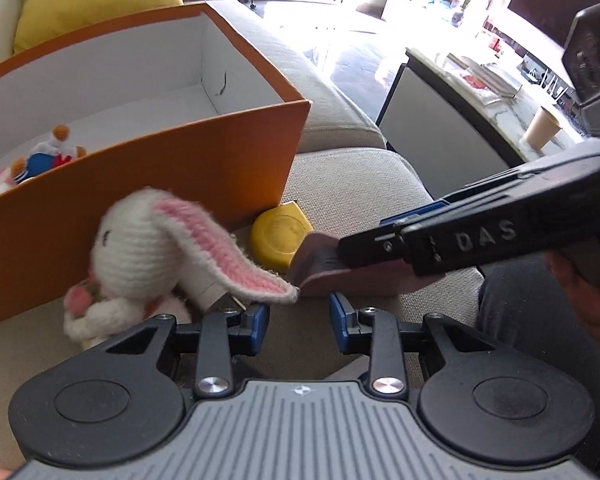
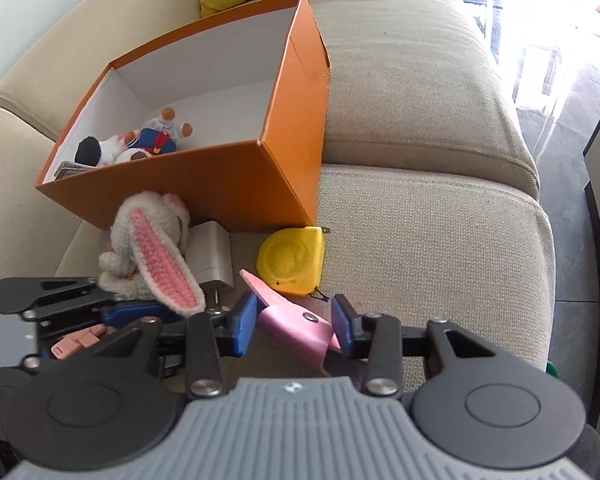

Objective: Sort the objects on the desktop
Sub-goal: 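Grasp the pink card holder with the right tool while the left tool approaches the knit bunny, then grasp the white knit bunny with the left tool, then carry the bunny and pink card holder into the box and release both, then withdraw both tools from the box toward the remaining items, then grasp the white Vaseline tube with the right tool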

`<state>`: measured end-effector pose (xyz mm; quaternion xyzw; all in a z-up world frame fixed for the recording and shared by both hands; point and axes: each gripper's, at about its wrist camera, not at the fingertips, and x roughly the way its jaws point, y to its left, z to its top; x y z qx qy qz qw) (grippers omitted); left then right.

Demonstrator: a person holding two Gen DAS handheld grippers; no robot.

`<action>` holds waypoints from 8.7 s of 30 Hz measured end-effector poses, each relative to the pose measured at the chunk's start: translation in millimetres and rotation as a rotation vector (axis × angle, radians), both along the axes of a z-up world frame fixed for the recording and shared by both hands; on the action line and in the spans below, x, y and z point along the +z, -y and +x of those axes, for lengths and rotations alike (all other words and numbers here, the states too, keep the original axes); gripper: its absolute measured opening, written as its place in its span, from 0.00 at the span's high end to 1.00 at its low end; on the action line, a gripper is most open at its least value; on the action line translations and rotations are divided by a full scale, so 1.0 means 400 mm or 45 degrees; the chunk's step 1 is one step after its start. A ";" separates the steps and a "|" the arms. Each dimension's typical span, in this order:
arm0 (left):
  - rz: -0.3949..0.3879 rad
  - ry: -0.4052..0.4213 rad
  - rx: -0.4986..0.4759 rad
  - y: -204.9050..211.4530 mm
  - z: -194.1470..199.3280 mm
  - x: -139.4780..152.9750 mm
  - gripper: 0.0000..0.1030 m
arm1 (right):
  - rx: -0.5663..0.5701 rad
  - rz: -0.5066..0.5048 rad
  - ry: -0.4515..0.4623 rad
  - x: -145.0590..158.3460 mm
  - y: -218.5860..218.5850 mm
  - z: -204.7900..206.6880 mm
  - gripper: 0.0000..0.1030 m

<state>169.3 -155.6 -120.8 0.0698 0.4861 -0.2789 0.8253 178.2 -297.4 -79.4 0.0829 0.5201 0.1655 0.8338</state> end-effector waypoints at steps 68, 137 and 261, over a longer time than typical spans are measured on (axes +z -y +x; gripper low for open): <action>0.282 0.326 0.049 -0.135 0.011 0.023 0.53 | 0.227 -0.215 0.048 -0.021 -0.085 -0.033 0.77; -0.122 -0.337 0.297 -0.265 0.393 0.044 0.63 | 0.067 -0.061 -0.086 0.015 -0.259 0.360 0.77; 0.191 -0.144 -0.110 -0.206 -0.084 -0.030 0.66 | 0.079 -0.012 -0.191 -0.082 -0.103 -0.195 0.84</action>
